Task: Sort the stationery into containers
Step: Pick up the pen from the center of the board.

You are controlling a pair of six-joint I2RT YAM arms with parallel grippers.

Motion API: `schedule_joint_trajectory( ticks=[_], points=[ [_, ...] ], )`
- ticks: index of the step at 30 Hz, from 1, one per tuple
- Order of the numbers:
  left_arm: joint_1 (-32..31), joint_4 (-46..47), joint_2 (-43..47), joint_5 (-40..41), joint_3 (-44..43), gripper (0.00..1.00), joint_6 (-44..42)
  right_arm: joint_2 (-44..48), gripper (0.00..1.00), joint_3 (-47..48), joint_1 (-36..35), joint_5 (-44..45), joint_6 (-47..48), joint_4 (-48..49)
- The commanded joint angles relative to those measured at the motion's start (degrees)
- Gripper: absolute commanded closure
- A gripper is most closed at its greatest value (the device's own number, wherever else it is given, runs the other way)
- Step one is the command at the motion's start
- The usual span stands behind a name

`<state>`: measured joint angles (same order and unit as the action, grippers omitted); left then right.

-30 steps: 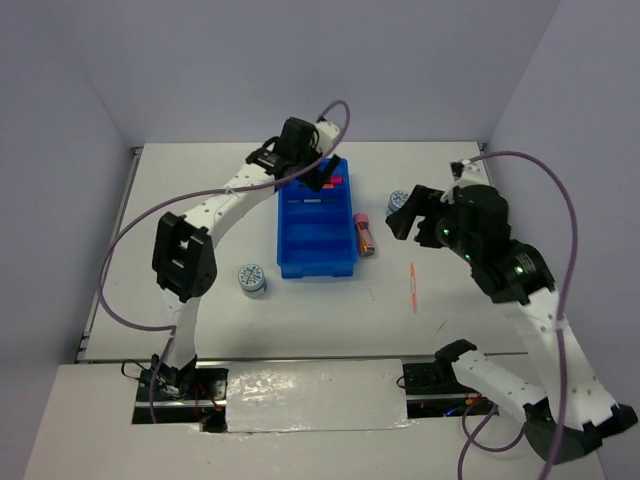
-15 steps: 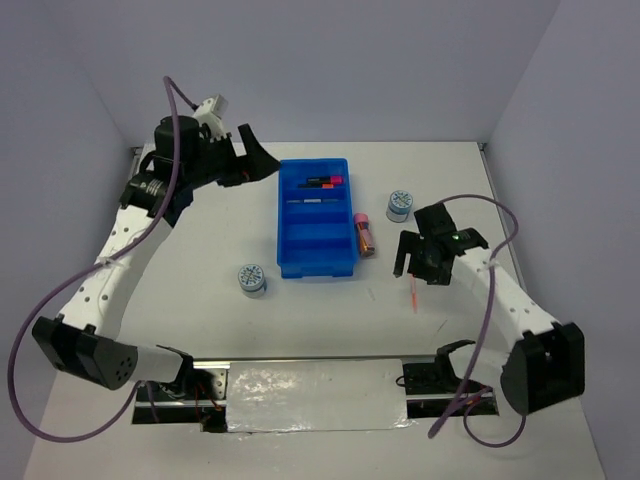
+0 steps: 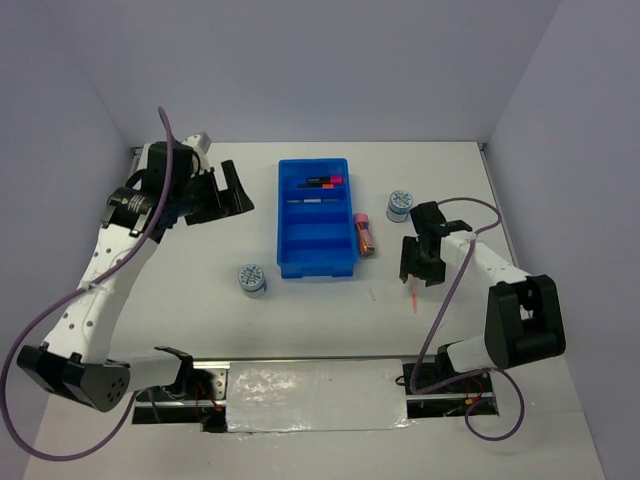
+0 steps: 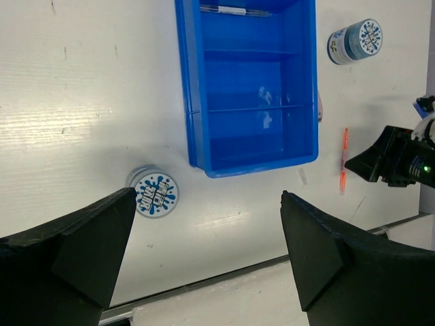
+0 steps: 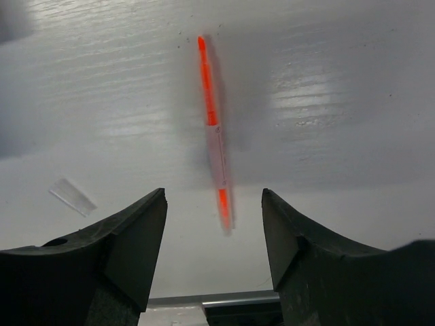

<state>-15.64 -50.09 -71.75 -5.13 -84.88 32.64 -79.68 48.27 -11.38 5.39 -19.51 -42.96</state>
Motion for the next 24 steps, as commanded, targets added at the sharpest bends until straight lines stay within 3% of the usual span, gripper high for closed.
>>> schedule_joint_trajectory(
  ticks=[1,7,12,22,24],
  points=[
    [0.17,-0.97,1.61,-0.41,0.16,0.01,-2.93,-1.62,0.35,-0.29,0.83,0.15,1.49,2.36],
    [0.17,-1.68,3.28,-1.11,-0.2,0.01,-6.62,4.43,0.24,-0.81,-0.13,-3.9,-0.62,2.01],
    [0.17,0.16,4.33,-5.07,1.29,0.01,-6.8,1.39,0.26,-1.25,-0.14,-1.69,0.08,0.86],
    [0.17,-1.86,4.94,-5.77,0.33,0.01,-8.3,-10.05,0.53,-0.1,1.36,-5.02,1.66,3.23],
    [0.17,-2.21,5.73,-5.34,0.94,0.01,-8.39,-13.47,0.68,-0.19,1.44,-5.12,1.75,2.89]
  ],
)
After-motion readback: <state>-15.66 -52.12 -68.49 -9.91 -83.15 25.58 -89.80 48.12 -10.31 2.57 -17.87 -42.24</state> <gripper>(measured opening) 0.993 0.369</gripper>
